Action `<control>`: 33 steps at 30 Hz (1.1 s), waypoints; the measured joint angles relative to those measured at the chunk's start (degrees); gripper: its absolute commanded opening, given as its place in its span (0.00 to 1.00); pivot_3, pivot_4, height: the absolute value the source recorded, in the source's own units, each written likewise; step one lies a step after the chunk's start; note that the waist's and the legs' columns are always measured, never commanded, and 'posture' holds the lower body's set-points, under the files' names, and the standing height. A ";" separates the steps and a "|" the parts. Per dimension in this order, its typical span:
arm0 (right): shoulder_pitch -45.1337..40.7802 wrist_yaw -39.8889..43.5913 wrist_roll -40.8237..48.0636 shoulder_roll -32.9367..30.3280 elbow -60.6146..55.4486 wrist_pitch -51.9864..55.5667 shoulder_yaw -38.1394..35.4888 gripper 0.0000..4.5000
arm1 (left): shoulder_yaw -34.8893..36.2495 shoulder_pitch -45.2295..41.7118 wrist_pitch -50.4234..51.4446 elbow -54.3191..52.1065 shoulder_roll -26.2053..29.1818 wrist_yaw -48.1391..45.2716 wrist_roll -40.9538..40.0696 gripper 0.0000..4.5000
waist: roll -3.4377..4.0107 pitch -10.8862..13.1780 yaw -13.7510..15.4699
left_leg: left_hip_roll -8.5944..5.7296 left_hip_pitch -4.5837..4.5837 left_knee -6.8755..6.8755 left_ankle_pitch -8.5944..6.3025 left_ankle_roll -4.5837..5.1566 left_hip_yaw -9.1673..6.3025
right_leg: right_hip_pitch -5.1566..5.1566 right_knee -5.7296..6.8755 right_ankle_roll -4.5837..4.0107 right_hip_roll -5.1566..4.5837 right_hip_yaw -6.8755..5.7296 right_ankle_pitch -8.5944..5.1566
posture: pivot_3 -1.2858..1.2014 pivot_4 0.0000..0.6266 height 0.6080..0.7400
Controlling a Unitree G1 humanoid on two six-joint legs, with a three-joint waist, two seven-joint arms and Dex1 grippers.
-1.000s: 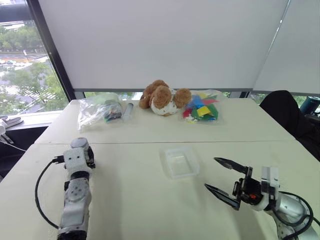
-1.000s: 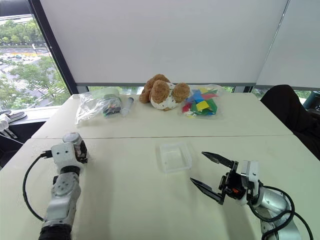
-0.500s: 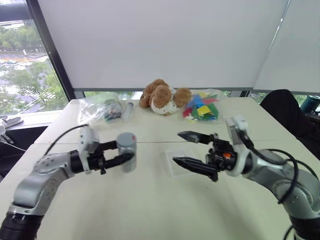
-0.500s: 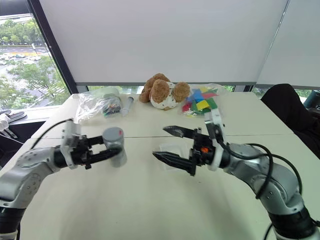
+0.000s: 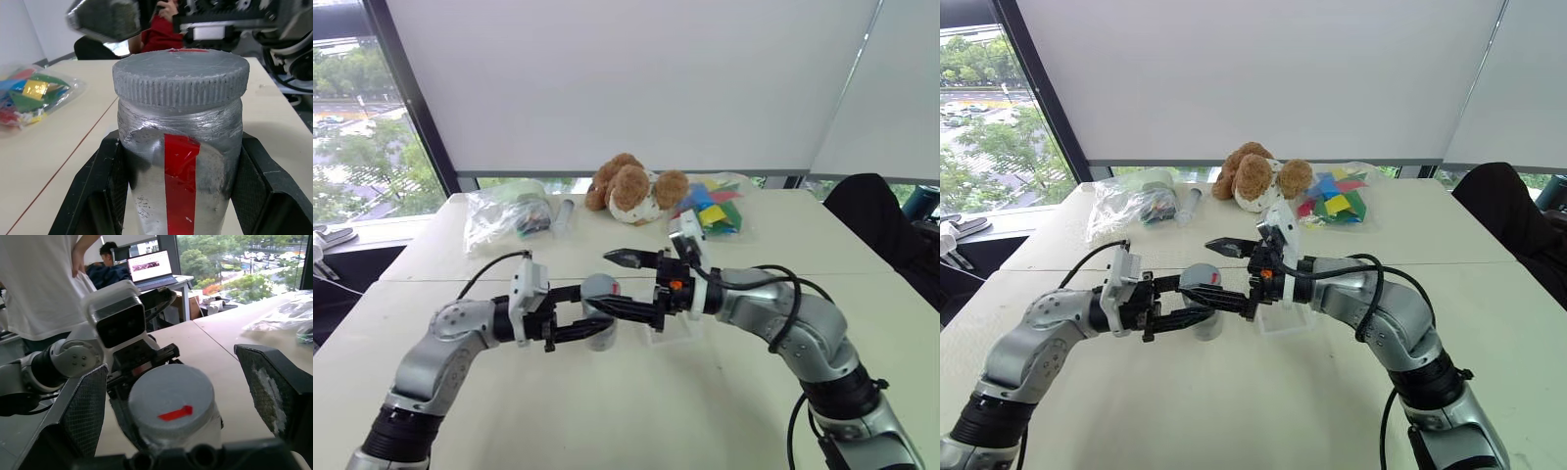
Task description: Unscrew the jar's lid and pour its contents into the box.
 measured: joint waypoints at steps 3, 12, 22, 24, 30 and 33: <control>-0.01 1.32 -1.85 1.07 0.89 -0.51 0.51 1.00 | -0.36 0.09 -0.28 -0.12 -0.93 0.51 0.08 0.47 | 0.00 0.00 -0.12 | 0.00 0.01 0.00 0.00 0.00 -0.01 | -0.01 0.06 0.01 0.00 0.00 0.00 | 0.52 0.24 1.00; 0.01 4.08 -4.00 2.28 1.82 -0.84 0.64 0.88 | -0.40 0.20 -0.29 -0.15 -1.44 0.88 0.17 0.47 | 0.00 0.00 -0.99 | 0.00 0.03 -0.01 0.00 0.00 -0.03 | -0.02 0.12 0.01 0.06 0.00 0.01 | 0.52 0.24 1.00; 0.00 6.02 -5.02 2.92 2.34 -0.79 0.53 0.51 | -0.49 0.01 0.34 -0.04 -1.56 0.79 0.18 0.47 | 0.01 0.00 -0.93 | 0.01 0.03 0.00 0.00 0.00 -0.04 | -0.02 0.13 0.01 0.06 0.00 0.01 | 0.52 0.24 1.00; -0.74 10.65 -4.27 1.09 3.49 -0.80 0.38 0.51 | -1.03 -0.20 1.98 -0.51 -1.56 -0.60 -0.59 0.47 | 0.03 0.02 -0.88 | 0.00 0.02 0.02 0.00 0.00 -0.03 | -0.01 0.12 0.01 0.06 0.00 0.01 | 0.52 0.24 1.00; -8.45 33.46 -2.81 -6.64 9.71 -3.53 2.15 0.51 | -4.13 -3.70 7.60 -3.56 -1.45 -6.72 -3.86 0.47 | 0.05 0.08 -1.05 | -0.01 0.07 0.06 -0.01 0.02 0.00 | 0.06 0.12 0.02 0.10 -0.02 0.00 | 0.52 0.24 1.00; -9.95 39.67 -2.66 -7.49 11.64 -3.36 3.19 0.51 | -5.83 -4.49 8.37 -3.65 -1.64 -9.25 -3.94 0.47 | 0.10 0.11 -1.27 | 0.00 0.08 0.04 -0.01 0.02 0.00 | 0.02 0.13 0.03 0.14 -0.02 0.00 | 0.52 0.24 1.00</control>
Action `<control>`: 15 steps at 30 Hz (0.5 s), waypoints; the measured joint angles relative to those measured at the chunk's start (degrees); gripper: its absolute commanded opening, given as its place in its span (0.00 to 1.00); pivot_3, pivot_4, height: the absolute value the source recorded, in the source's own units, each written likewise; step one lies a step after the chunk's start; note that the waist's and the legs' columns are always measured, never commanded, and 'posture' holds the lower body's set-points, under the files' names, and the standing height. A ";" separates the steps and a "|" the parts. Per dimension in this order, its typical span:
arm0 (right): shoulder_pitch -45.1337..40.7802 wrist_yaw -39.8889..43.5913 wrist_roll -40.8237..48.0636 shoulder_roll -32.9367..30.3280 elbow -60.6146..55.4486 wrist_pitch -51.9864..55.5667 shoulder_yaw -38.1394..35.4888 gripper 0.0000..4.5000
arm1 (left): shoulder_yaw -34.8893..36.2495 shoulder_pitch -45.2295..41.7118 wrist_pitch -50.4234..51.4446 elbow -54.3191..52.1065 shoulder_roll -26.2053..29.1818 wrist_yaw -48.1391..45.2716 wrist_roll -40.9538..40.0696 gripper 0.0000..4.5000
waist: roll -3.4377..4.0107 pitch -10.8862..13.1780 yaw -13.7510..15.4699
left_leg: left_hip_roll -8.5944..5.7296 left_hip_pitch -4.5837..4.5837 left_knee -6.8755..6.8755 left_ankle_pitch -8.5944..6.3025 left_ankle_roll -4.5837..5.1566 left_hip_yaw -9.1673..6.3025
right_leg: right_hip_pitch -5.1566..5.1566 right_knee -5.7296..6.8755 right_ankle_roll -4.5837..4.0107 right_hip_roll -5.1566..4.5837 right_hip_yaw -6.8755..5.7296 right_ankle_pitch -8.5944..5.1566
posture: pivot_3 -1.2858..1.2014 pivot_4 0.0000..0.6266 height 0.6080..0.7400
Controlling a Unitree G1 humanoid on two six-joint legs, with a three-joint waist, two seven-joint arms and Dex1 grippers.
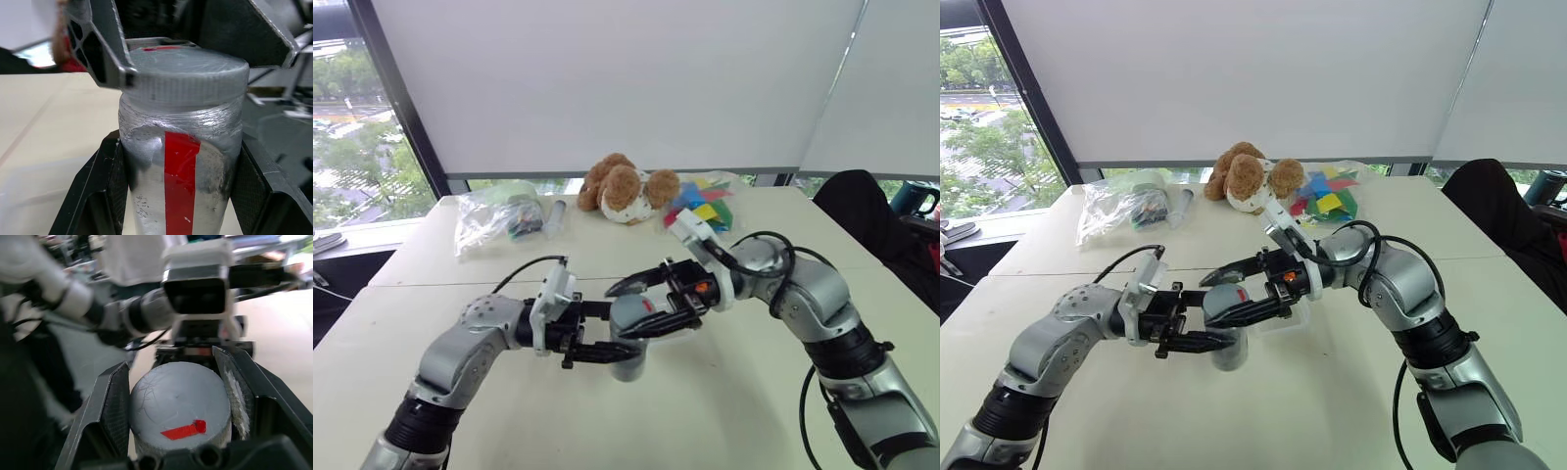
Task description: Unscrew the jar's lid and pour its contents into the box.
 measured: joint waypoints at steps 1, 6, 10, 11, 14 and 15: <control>-0.44 1.20 -0.03 -0.02 0.37 0.14 0.17 0.51 | -0.23 -0.03 0.09 0.00 -0.16 -0.44 -0.20 0.47 | 0.01 0.01 0.01 | 0.01 0.00 0.00 0.00 0.00 -0.01 | -0.01 0.01 0.00 0.00 0.00 0.00 | 0.52 0.24 1.00; -1.26 2.05 -0.62 0.40 1.45 -0.57 -0.21 0.94 | 0.72 -0.34 0.31 0.18 -0.05 -1.14 -1.11 0.47 | 0.01 0.02 0.30 | 0.03 -0.03 0.00 0.00 -0.01 -0.03 | -0.02 0.00 0.00 -0.03 0.00 0.00 | 0.52 0.24 1.00; 1.31 -4.24 -0.26 2.52 0.15 -1.95 -6.34 0.99 | 2.50 -0.15 -0.36 1.61 -0.68 1.14 -0.79 0.47 | 0.00 0.02 0.61 | 0.03 -0.03 0.02 0.00 -0.01 -0.08 | 0.00 0.00 0.00 -0.08 0.01 0.00 | 0.52 0.24 1.00; 2.82 -6.43 0.85 2.65 -0.78 -1.10 -8.10 0.99 | 3.02 -0.08 -1.49 2.88 -1.13 2.17 0.05 0.47 | 0.00 0.02 0.68 | 0.02 -0.04 0.02 0.00 -0.01 -0.08 | 0.00 0.00 0.00 -0.11 0.01 0.00 | 0.52 0.24 1.00; 7.39 -11.12 2.40 2.56 -3.50 0.52 -11.72 0.99 | 3.66 0.42 -5.13 6.84 -2.45 4.88 3.10 0.47 | 0.00 0.02 0.65 | 0.00 -0.05 0.04 0.00 -0.02 -0.06 | 0.00 -0.01 -0.01 -0.14 0.02 0.01 | 0.52 0.24 1.00; 8.83 -12.53 2.62 2.64 -4.43 0.84 -12.15 0.99 | 3.84 0.62 -6.36 8.04 -2.83 5.62 4.09 0.47 | 0.00 0.02 0.62 | -0.01 -0.06 0.03 0.00 -0.02 -0.06 | -0.02 0.00 -0.01 -0.14 0.01 0.01 | 0.52 0.24 1.00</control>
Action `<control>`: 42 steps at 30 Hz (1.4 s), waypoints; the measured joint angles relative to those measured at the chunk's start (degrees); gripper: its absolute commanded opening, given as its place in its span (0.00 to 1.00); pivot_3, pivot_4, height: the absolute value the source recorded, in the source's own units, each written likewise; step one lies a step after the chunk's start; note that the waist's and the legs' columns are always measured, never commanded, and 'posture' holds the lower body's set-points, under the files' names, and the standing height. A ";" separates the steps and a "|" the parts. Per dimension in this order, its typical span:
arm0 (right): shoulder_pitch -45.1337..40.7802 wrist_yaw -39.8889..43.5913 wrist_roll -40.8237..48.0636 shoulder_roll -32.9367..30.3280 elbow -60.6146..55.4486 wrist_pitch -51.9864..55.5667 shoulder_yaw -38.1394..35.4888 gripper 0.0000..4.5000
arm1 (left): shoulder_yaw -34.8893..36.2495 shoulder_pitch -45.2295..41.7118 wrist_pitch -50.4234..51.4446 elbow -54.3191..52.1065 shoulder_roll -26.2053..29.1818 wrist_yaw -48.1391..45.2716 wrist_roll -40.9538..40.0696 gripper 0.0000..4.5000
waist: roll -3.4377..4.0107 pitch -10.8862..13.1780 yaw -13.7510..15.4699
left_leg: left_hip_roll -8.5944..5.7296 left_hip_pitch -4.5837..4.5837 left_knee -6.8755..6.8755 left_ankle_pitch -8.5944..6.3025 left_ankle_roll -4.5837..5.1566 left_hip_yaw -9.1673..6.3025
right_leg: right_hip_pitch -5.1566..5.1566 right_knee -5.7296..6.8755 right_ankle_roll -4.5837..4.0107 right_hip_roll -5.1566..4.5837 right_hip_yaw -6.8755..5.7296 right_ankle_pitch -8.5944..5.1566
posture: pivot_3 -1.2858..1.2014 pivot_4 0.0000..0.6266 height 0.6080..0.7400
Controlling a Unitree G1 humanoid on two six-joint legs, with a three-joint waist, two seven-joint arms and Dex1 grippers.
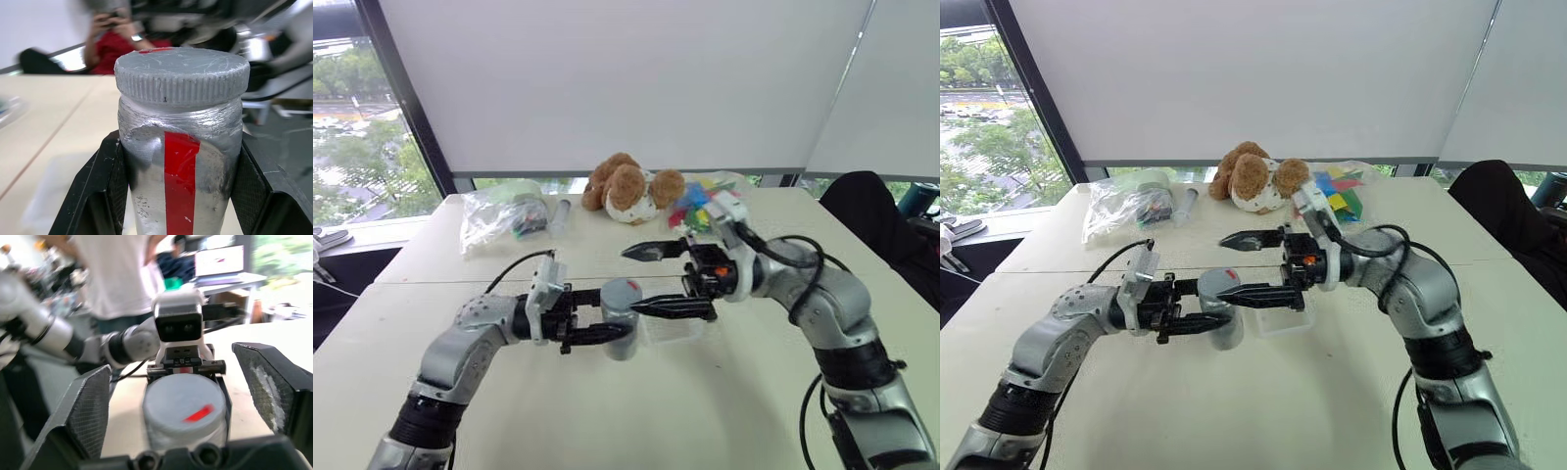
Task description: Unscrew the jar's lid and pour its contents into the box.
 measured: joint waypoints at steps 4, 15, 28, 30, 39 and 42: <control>1.92 -6.14 0.03 3.12 -2.43 0.34 -0.86 0.99 | -0.06 0.14 -3.17 2.45 -0.96 1.69 2.74 0.47 | 0.02 0.01 -0.47 | 0.02 0.03 -0.04 0.00 0.00 0.04 | -0.05 0.04 0.00 0.05 0.02 0.00 | 0.52 0.24 1.00; 1.09 -12.95 -11.61 9.63 0.16 -5.93 7.81 0.99 | -1.21 0.08 -4.75 2.61 -5.32 4.96 4.28 0.47 | 0.02 0.01 -0.25 | -0.02 0.02 0.01 0.01 -0.01 0.02 | -0.08 0.20 0.01 0.02 0.02 0.00 | 0.52 0.24 1.00; -2.80 -11.04 -13.79 10.04 7.59 -6.35 7.71 0.99 | -1.20 0.05 -3.61 0.98 -5.24 5.72 4.29 0.47 | 0.02 0.01 -0.30 | -0.06 0.04 0.02 0.01 -0.01 0.01 | -0.12 0.34 0.01 0.04 0.01 0.00 | 0.52 0.24 1.00; -2.82 -9.69 -13.72 9.24 8.59 -7.18 7.64 0.99 | -1.21 0.08 -3.52 0.98 -5.23 5.86 4.29 0.47 | 0.02 0.01 -0.31 | -0.06 0.04 0.02 0.01 -0.01 0.02 | -0.11 0.34 0.01 0.04 0.01 0.00 | 0.52 0.24 1.00; -1.89 -0.83 -10.31 2.44 12.24 -8.08 3.11 0.99 | -0.83 1.16 -2.71 0.25 -4.05 6.07 4.22 0.47 | 0.02 0.01 -0.25 | -0.05 0.04 0.01 0.01 -0.01 0.02 | -0.10 0.32 0.01 0.04 0.01 -0.01 | 0.52 0.24 1.00; -0.42 -0.37 -9.85 1.19 12.68 -7.37 0.91 0.99 | -0.91 1.65 -2.72 -0.31 -3.95 5.54 4.17 0.47 | 0.01 0.02 -0.29 | -0.04 0.04 0.01 0.01 -0.01 0.02 | -0.10 0.33 0.01 0.04 0.01 -0.01 | 0.52 0.24 1.00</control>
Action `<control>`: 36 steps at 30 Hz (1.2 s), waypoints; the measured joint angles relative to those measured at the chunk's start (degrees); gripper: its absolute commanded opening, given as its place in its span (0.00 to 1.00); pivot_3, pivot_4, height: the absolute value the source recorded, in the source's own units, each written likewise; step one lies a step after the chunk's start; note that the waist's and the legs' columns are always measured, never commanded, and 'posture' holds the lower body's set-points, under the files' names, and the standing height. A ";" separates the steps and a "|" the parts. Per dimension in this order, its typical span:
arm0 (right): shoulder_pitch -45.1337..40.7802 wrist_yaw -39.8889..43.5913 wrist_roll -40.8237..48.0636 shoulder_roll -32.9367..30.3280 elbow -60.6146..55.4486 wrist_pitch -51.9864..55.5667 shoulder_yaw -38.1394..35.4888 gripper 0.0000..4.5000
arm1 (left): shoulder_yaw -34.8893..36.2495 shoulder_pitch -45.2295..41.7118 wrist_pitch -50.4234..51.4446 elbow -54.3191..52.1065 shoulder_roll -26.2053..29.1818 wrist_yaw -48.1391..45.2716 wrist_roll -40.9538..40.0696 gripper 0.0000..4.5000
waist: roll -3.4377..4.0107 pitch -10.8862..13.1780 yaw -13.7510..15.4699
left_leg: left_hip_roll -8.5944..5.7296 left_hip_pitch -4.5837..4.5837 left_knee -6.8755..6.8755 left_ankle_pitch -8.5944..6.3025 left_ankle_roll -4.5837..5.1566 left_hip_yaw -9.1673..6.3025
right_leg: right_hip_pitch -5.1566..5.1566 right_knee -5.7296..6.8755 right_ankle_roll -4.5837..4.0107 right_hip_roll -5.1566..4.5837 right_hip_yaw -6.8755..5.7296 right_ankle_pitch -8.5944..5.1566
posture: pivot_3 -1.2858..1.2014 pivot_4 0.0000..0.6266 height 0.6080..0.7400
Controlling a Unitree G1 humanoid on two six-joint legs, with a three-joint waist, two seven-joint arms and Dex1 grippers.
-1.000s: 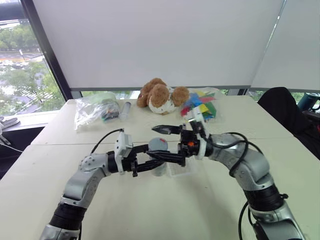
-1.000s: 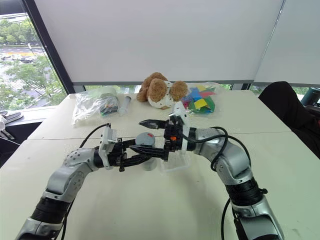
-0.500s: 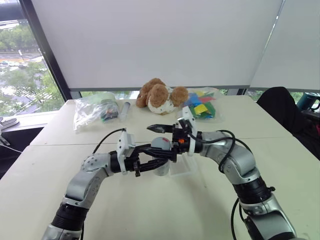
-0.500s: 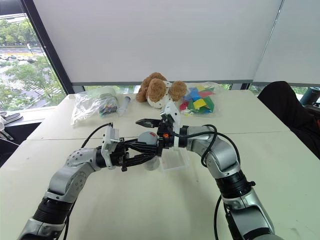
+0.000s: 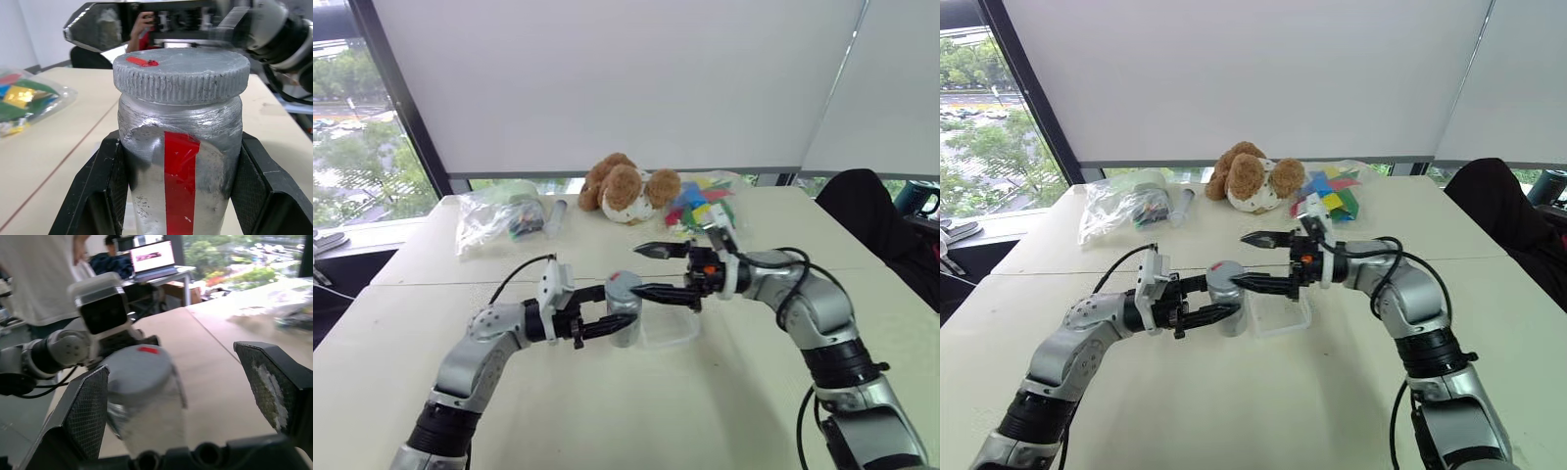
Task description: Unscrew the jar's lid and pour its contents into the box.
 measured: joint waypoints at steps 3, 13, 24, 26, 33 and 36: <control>1.72 0.79 1.23 -0.53 -0.88 0.39 -1.11 0.99 | -0.01 0.00 0.00 -0.47 0.05 0.00 0.00 0.47 | 0.00 0.00 0.03 | 0.02 0.00 0.00 0.00 0.00 -0.01 | 0.00 0.01 0.00 0.00 0.00 0.00 | 0.52 0.24 1.00; 1.91 -1.03 5.73 0.08 -9.52 4.71 -0.98 0.99 | 0.09 0.15 0.06 -1.09 0.52 0.17 -0.02 0.47 | 0.01 0.01 0.00 | 0.04 0.00 0.01 0.00 0.00 -0.01 | -0.01 0.01 0.00 -0.02 0.00 0.00 | 0.52 0.24 1.00; -3.04 -7.20 -0.26 5.72 -7.83 5.39 5.62 0.99 | -0.12 0.35 -0.15 -1.17 -0.87 0.79 0.01 0.47 | 0.01 0.01 0.04 | 0.02 0.00 0.01 0.00 0.00 -0.02 | -0.01 0.01 0.00 -0.03 0.00 0.00 | 0.52 0.24 1.00; -3.07 -7.31 -1.27 6.26 -6.68 4.97 6.47 0.99 | -0.26 0.36 -0.16 -1.17 -1.06 0.82 0.03 0.47 | 0.01 0.01 0.04 | 0.02 -0.01 0.00 0.00 0.00 -0.02 | -0.02 0.00 0.00 -0.03 0.00 0.00 | 0.52 0.24 1.00; -3.99 -6.09 -2.63 6.48 -3.89 3.31 6.82 0.99 | -0.23 0.42 -0.20 -1.17 -1.06 1.38 0.11 0.47 | 0.02 0.01 0.02 | 0.00 -0.01 0.00 0.00 0.00 -0.02 | -0.02 0.01 0.00 -0.02 0.00 0.00 | 0.52 0.24 1.00; -4.06 -5.69 -2.63 6.45 -3.44 3.23 6.81 0.99 | -0.20 0.58 -0.21 -1.17 -0.97 1.44 0.11 0.47 | 0.01 0.01 0.02 | 0.01 -0.01 0.00 0.00 0.00 -0.02 | -0.02 0.01 0.00 -0.02 0.00 0.00 | 0.52 0.24 1.00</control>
